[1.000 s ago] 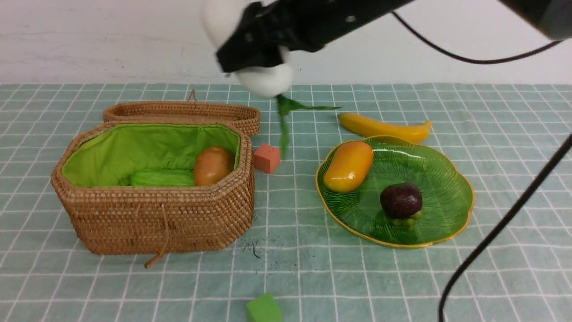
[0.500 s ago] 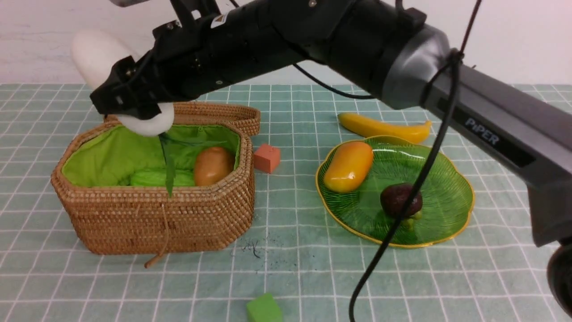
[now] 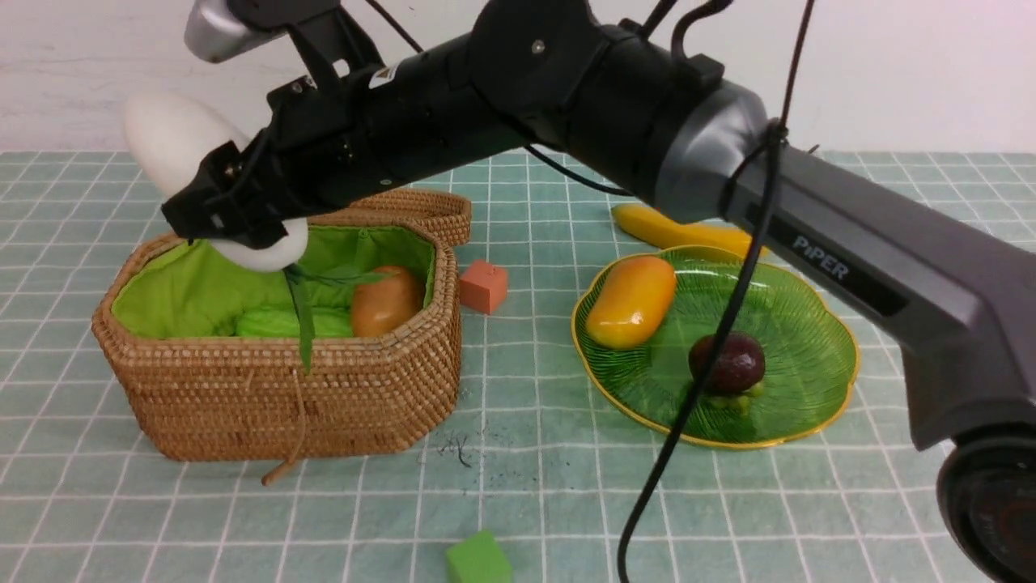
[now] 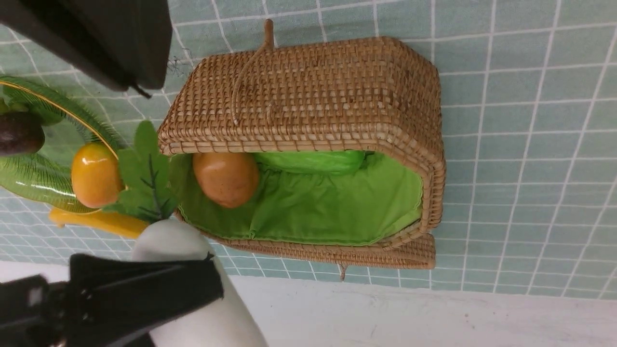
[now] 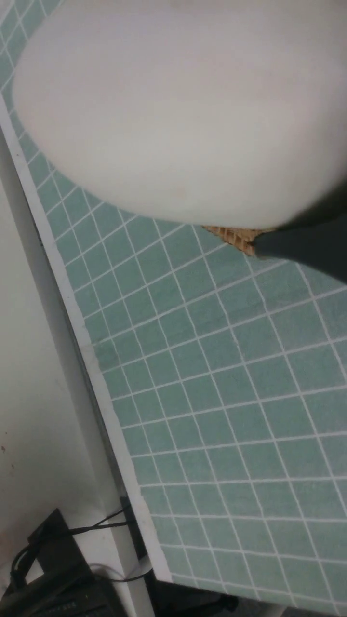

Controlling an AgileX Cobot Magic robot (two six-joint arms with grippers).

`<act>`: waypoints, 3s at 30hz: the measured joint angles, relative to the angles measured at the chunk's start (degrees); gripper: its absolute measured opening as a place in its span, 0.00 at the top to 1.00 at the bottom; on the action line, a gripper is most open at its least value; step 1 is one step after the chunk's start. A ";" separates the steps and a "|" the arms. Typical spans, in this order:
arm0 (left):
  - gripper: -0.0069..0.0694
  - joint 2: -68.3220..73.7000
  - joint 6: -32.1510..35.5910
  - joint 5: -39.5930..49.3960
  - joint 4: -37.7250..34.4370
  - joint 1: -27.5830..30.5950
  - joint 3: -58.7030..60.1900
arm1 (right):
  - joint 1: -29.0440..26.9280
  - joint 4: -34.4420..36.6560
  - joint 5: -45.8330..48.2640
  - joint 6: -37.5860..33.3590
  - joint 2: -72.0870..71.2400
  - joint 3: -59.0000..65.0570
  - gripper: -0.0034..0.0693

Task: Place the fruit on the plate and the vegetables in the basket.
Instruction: Take a daikon with your right arm and place it on the basket on the left, then use the right arm to grab a banana and put it into the right plate

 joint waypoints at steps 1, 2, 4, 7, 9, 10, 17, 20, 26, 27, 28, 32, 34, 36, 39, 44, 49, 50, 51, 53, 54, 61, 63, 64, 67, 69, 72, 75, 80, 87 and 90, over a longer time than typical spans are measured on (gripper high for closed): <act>0.92 0.00 0.00 -0.42 0.00 0.00 0.00 | 0.00 0.27 -0.73 -0.60 0.52 0.00 0.23; 0.92 0.00 0.00 -0.74 0.00 0.00 0.00 | 0.00 0.47 -1.58 -0.90 0.96 0.00 0.23; 0.92 0.00 0.00 -2.02 0.00 0.00 0.00 | 0.00 1.09 -4.52 -1.32 2.42 0.00 0.23; 0.92 0.00 0.00 -2.36 0.00 0.00 0.00 | 0.00 1.26 -6.63 -1.52 3.42 0.00 0.23; 0.92 0.00 0.00 -2.36 0.00 0.00 0.00 | 0.00 1.31 -8.74 -2.23 4.34 0.00 0.23; 0.92 0.00 0.00 -2.36 0.00 0.00 0.00 | 0.00 1.35 -9.70 -3.15 4.67 0.00 0.23; 0.91 0.00 0.00 -2.38 0.00 0.00 0.00 | 0.00 1.50 -15.32 -5.83 6.57 0.00 0.23; 0.91 0.00 0.00 -2.38 0.00 0.00 0.00 | 0.00 1.38 -17.10 -5.83 7.42 0.00 0.19; 0.91 0.00 0.00 -2.38 0.00 0.00 0.00 | 0.00 1.38 -17.50 -5.85 7.58 0.06 0.10; 0.91 0.00 0.00 -2.38 0.00 0.00 0.00 | 0.00 1.38 -17.50 -5.85 7.58 0.06 0.11; 0.91 0.00 0.00 -2.43 0.00 0.00 0.00 | 0.00 1.38 -17.50 -5.85 7.58 0.06 0.11; 0.91 0.00 0.00 -2.43 0.00 0.00 0.00 | 0.00 1.33 -16.72 -5.85 7.58 0.06 0.14; 0.91 0.00 0.00 -2.43 0.00 0.00 0.00 | 0.00 0.15 -14.27 -5.76 6.76 0.06 0.17; 0.91 0.00 0.00 -2.66 0.00 0.00 0.00 | 0.00 -2.55 -10.32 -4.62 5.45 0.06 0.19; 0.91 0.00 0.00 -4.56 -0.76 0.00 0.00 | -0.42 -7.17 -2.88 0.91 1.70 0.06 0.24; 0.90 0.00 2.38 -9.23 -4.35 0.00 0.00 | -1.70 -21.37 14.55 16.08 -6.30 0.06 0.44; 0.90 0.00 9.35 -11.03 -10.20 0.00 0.00 | -5.79 -41.37 29.79 27.22 -13.74 -0.26 0.84; 0.90 0.00 10.31 -11.27 -11.29 0.00 0.00 | -7.09 -44.35 30.39 28.99 -14.50 -0.09 0.90; 0.90 0.00 10.99 -11.38 -12.02 0.00 0.00 | -8.69 -46.38 30.66 30.02 -15.11 0.12 0.94; 0.90 0.00 12.52 -11.79 -14.06 0.00 0.00 | -11.85 -49.82 30.77 33.01 -15.61 0.79 0.97; 0.90 0.00 14.00 -12.76 -15.54 0.00 0.00 | -14.75 -50.93 30.82 34.04 -15.66 1.19 0.97; 0.90 0.00 20.12 -17.73 -21.13 0.00 0.00 | -29.77 -46.18 30.76 28.38 -11.19 1.89 0.89; 0.90 0.00 20.70 -18.53 -21.70 0.00 0.00 | -34.51 -37.35 28.25 20.84 -6.28 2.06 0.74; 0.90 0.00 20.70 -18.53 -21.70 0.00 0.00 | -34.75 -36.67 27.93 20.18 -5.90 2.07 0.74; 0.90 0.00 20.70 -18.58 -21.88 0.00 0.00 | -36.96 -27.18 23.07 9.61 -0.43 2.38 0.52; 0.90 0.00 20.70 -18.58 -22.03 0.00 0.00 | -37.42 -23.22 19.67 3.83 2.43 2.38 0.38; 0.90 0.00 20.70 -18.59 -22.65 0.00 0.00 | -37.54 -20.38 13.27 -3.08 6.03 2.38 0.25; 0.90 0.00 20.70 -18.65 -22.89 0.00 0.00 | -37.56 -19.22 6.64 -6.15 10.03 0.95 0.19; 0.90 0.00 20.70 -18.39 -23.06 0.00 0.00 | -37.56 -15.95 4.88 -7.23 14.67 -4.03 0.20; 0.90 0.00 20.70 -16.87 -23.08 0.00 0.00 | -37.56 -15.13 3.69 -6.92 19.73 -10.40 0.20; 0.90 0.00 20.70 -16.37 -23.08 0.00 0.00 | -37.56 -15.13 2.77 -6.92 20.43 -10.69 0.20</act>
